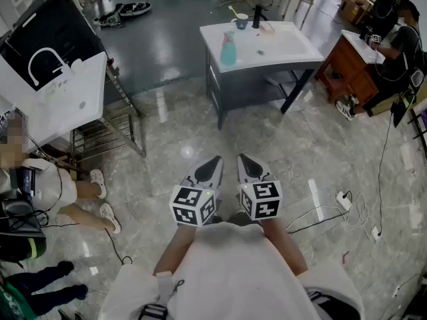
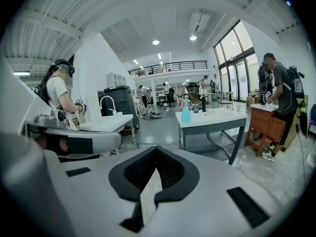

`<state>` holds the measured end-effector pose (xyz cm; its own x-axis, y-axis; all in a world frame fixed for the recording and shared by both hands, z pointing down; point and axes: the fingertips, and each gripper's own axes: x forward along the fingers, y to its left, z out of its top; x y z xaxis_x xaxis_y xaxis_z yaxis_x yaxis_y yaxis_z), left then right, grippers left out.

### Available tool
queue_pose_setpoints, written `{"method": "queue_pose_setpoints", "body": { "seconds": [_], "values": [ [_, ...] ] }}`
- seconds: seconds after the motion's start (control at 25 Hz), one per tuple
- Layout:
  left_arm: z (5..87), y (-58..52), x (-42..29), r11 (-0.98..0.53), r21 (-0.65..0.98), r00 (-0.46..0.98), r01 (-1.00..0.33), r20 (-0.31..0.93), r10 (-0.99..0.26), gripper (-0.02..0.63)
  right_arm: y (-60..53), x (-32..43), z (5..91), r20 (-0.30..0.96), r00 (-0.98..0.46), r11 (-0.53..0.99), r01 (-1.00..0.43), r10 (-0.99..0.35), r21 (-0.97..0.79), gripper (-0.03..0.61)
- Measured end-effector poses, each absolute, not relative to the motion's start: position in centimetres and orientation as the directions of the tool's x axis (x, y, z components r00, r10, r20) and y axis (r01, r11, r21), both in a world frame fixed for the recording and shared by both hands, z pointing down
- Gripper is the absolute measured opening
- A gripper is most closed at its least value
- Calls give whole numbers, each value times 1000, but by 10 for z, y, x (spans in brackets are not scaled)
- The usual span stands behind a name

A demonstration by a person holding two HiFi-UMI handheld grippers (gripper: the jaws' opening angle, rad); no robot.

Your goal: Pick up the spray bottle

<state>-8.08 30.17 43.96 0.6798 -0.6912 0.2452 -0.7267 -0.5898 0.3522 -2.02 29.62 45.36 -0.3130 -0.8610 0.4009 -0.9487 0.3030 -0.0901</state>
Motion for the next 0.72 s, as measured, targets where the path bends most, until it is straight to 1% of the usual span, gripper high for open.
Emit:
{"method": "queue_pose_setpoints", "body": {
  "seconds": [0.28,0.44,0.6,0.72],
  "values": [
    [442,295,-85,-587,357,681,-726,255,-687,31,293,-21,456,403,-292,289,-955,-868,-69,26],
    [442,296,-86,-602,354,693,-716,252,-675,31,295,-25,460,410,-297,280,-955,-862,-101,26],
    [443,292,-86,-603,364,698,-710,252,-670,31,294,-21,460,408,-260,252,-965,-875,-75,26],
    [445,292,-88,-595,379,698,-709,255,-669,31,297,-20,461,406,-259,239,-966,-876,-100,26]
  ]
}}
